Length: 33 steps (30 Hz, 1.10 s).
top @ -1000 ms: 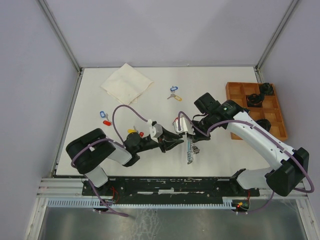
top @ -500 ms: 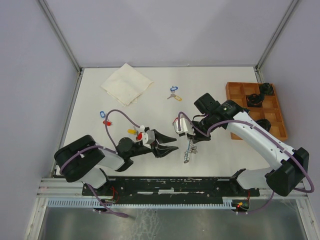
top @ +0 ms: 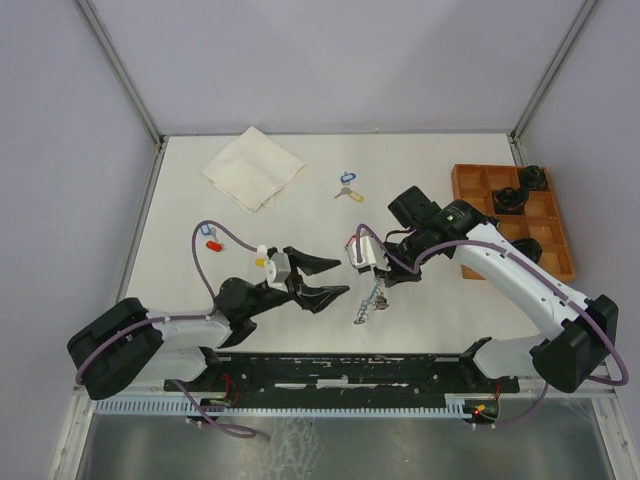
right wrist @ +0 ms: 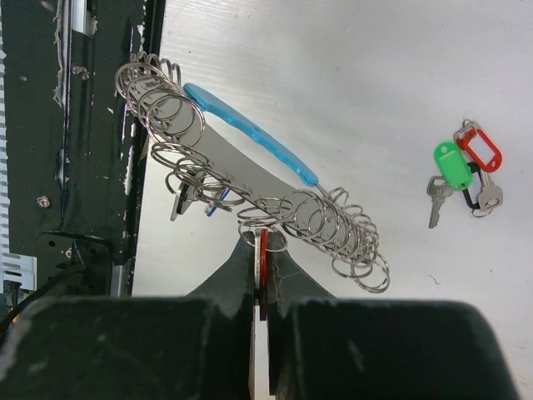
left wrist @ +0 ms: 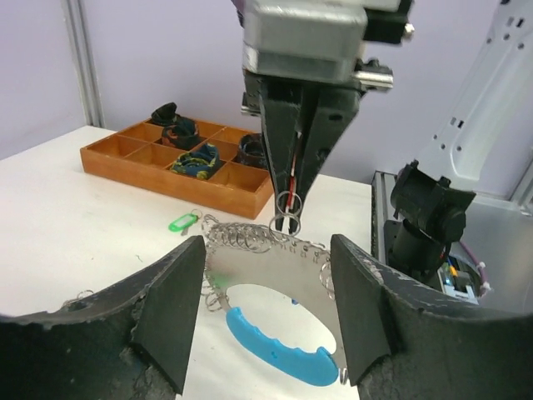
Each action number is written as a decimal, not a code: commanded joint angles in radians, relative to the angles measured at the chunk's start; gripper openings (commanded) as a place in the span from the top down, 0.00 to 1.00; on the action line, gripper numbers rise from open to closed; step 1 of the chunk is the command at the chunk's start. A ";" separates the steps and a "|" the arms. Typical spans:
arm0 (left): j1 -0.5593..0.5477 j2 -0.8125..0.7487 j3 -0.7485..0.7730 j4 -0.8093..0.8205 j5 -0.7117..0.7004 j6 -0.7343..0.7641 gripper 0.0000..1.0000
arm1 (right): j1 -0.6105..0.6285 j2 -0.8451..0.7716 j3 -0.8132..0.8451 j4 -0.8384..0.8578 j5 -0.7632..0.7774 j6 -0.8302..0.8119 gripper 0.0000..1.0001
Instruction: Remove the keys from the keyring
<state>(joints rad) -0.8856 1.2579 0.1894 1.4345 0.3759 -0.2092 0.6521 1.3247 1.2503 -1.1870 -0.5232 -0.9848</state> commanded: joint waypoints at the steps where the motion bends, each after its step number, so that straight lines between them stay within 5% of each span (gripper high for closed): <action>1: 0.005 -0.102 0.068 -0.241 -0.078 -0.054 0.29 | -0.002 -0.026 0.029 0.004 -0.038 -0.012 0.99; 7: 0.004 -0.168 0.025 -0.261 -0.143 -0.075 0.18 | -0.003 -0.025 0.029 0.006 -0.040 -0.012 0.99; 26: 0.004 -0.142 0.052 -0.273 -0.058 -0.088 0.19 | -0.004 -0.024 0.030 0.004 -0.036 -0.012 0.99; 33: 0.005 -0.110 0.063 -0.212 0.029 0.052 0.20 | -0.004 -0.019 0.031 0.002 -0.043 -0.014 0.99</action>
<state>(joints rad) -0.8848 1.1309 0.2188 1.1469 0.3397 -0.2611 0.6521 1.3247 1.2503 -1.1873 -0.5236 -0.9852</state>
